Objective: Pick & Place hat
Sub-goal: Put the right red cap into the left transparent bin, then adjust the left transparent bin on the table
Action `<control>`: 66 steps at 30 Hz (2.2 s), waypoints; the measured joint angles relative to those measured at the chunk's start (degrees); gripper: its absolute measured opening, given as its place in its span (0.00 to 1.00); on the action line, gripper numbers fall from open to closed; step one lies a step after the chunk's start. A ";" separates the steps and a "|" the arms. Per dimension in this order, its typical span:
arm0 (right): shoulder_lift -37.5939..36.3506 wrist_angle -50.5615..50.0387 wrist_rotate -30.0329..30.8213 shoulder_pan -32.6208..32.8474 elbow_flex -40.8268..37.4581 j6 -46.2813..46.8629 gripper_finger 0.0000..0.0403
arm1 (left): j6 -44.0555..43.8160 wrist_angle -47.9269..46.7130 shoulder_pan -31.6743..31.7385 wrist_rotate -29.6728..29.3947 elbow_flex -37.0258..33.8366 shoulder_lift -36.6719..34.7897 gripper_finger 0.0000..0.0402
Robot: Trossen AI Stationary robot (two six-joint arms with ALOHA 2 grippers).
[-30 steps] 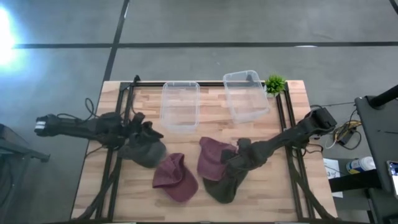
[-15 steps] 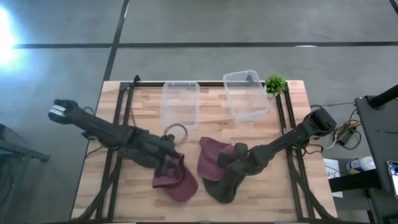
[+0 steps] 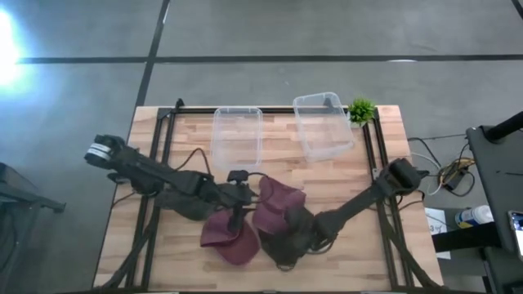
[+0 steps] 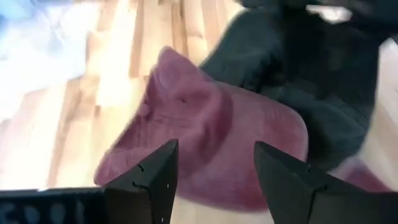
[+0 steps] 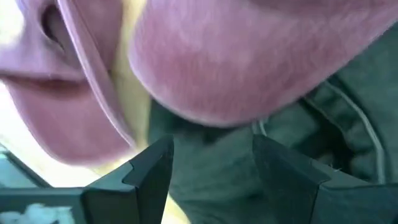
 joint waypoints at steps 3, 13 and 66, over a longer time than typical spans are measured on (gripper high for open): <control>2.36 -2.56 0.20 2.31 4.29 -2.52 0.54 | 3.33 2.55 1.52 -0.02 1.89 0.77 0.50; 7.53 -5.67 7.89 9.29 14.92 -0.65 0.54 | 9.96 4.02 9.19 14.17 6.58 8.62 0.50; 8.58 -18.92 14.96 5.88 16.48 11.43 0.54 | 7.42 -44.42 20.62 -25.08 17.79 -3.76 0.65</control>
